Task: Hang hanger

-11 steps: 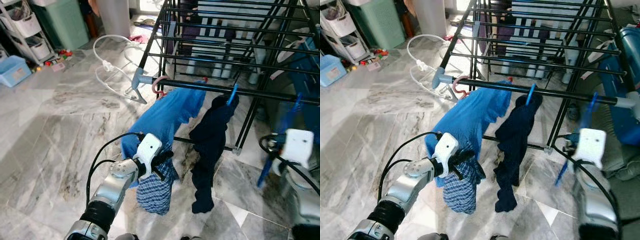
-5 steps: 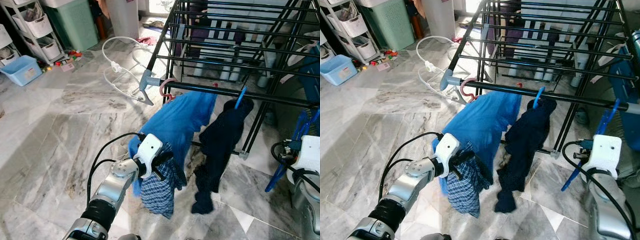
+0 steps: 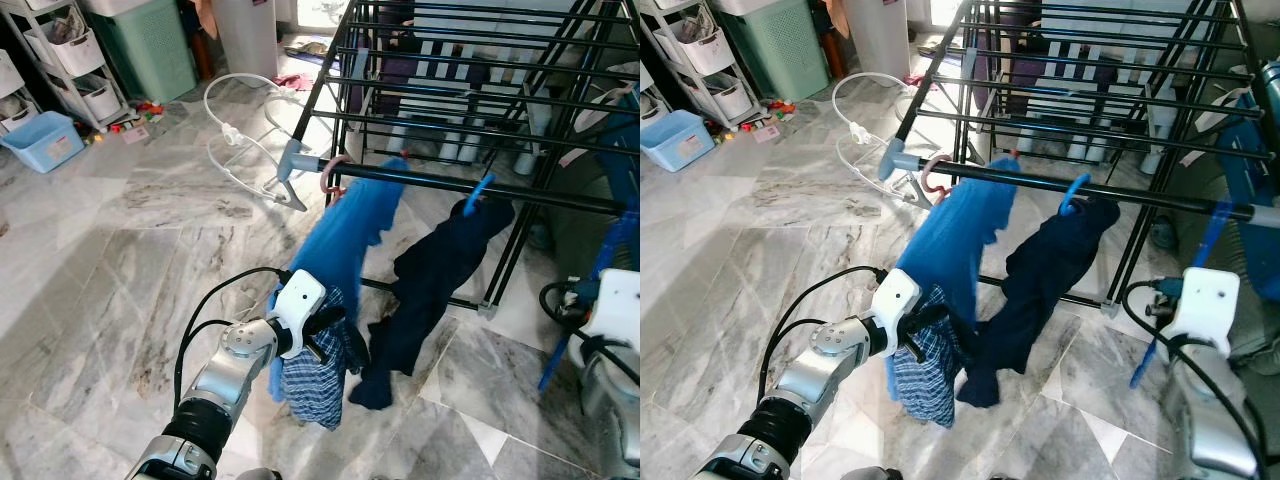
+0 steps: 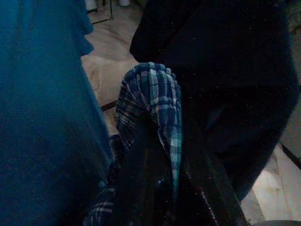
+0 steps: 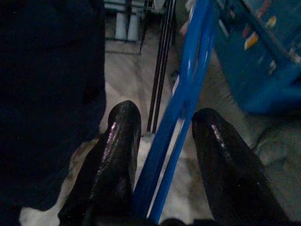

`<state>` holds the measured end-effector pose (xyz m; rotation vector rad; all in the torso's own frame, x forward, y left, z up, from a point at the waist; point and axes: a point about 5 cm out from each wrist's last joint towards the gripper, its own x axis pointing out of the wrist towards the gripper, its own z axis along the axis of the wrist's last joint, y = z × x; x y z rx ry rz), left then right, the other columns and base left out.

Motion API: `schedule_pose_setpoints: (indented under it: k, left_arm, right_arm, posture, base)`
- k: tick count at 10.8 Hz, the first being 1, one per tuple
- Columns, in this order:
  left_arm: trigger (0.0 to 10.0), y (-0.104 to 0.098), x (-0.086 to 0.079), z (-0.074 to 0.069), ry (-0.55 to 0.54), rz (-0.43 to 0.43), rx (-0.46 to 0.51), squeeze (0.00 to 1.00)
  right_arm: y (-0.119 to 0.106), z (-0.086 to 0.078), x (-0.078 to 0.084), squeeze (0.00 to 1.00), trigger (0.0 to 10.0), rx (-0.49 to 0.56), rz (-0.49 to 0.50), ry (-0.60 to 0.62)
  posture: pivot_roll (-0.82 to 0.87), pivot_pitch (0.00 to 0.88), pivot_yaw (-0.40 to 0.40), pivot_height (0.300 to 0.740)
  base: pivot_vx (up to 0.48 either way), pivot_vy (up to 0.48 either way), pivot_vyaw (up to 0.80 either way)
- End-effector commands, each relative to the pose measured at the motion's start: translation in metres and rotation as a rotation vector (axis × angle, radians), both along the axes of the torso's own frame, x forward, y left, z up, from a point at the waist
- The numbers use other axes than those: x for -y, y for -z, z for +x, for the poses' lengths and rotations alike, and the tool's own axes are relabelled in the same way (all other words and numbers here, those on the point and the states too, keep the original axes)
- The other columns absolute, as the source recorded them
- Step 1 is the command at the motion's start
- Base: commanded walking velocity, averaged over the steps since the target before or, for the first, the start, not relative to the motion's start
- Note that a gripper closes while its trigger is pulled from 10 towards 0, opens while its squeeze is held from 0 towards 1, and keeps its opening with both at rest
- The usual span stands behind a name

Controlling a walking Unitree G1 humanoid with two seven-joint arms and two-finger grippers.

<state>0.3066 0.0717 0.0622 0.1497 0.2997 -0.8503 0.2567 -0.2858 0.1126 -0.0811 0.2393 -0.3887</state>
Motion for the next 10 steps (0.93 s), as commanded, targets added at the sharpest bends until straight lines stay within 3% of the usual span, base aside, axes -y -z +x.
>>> schedule_pose_setpoints:
  k: [1,7,10]
  left_arm:
    - [10.0,0.000,0.000,0.000,0.006,0.020,0.007,0.00]
    - [10.0,0.002,-0.001,0.002,-0.003,0.053,0.011,0.00]
    - [10.0,0.002,0.001,0.003,-0.001,0.054,0.009,0.00]
  right_arm:
    - [0.007,-0.005,0.001,1.00,10.0,-0.033,0.024,0.011]
    - [0.012,-0.019,-0.009,1.00,10.0,-0.041,0.024,-0.073]
    - [0.009,-0.032,-0.006,1.00,10.0,-0.042,0.016,-0.051]
  posture:
    - [0.01,0.115,0.046,0.740]
    - [0.00,0.115,0.052,0.740]
    - [0.00,0.110,0.058,0.740]
  base:
    - [0.000,0.000,0.00]
    - [0.000,0.000,0.00]
    - [0.000,0.000,0.00]
